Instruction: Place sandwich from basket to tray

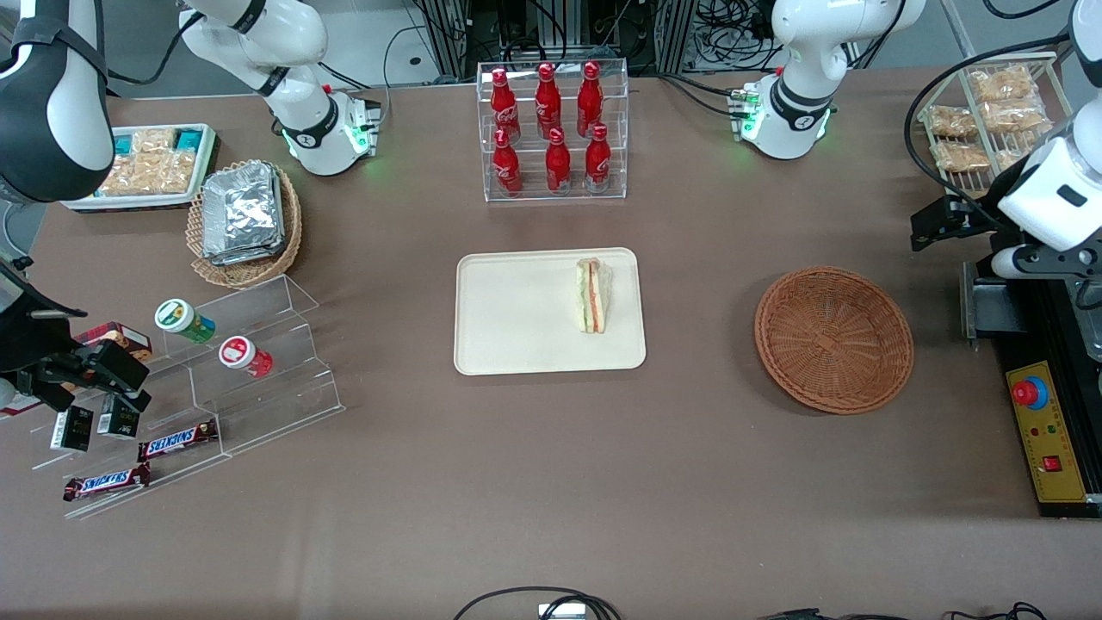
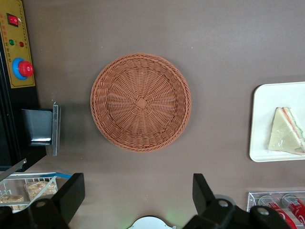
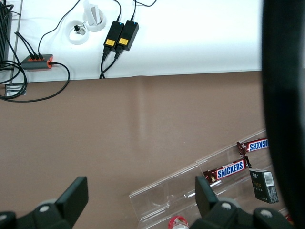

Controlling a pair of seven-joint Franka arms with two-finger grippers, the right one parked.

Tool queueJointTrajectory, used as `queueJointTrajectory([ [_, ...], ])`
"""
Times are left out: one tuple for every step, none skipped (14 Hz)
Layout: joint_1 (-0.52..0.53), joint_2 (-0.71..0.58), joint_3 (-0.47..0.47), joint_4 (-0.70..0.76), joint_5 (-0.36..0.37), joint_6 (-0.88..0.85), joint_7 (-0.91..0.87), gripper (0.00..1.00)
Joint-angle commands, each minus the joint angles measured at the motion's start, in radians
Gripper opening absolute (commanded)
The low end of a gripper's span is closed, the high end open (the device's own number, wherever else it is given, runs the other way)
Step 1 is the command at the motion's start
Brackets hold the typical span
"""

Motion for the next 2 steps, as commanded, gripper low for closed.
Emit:
queueJointTrajectory([
  [-0.002, -0.023, 0.009, -0.028, -0.016, -0.004, 0.021, 1.0],
  [-0.002, -0.019, 0.009, -0.025, -0.016, -0.007, 0.019, 1.0],
])
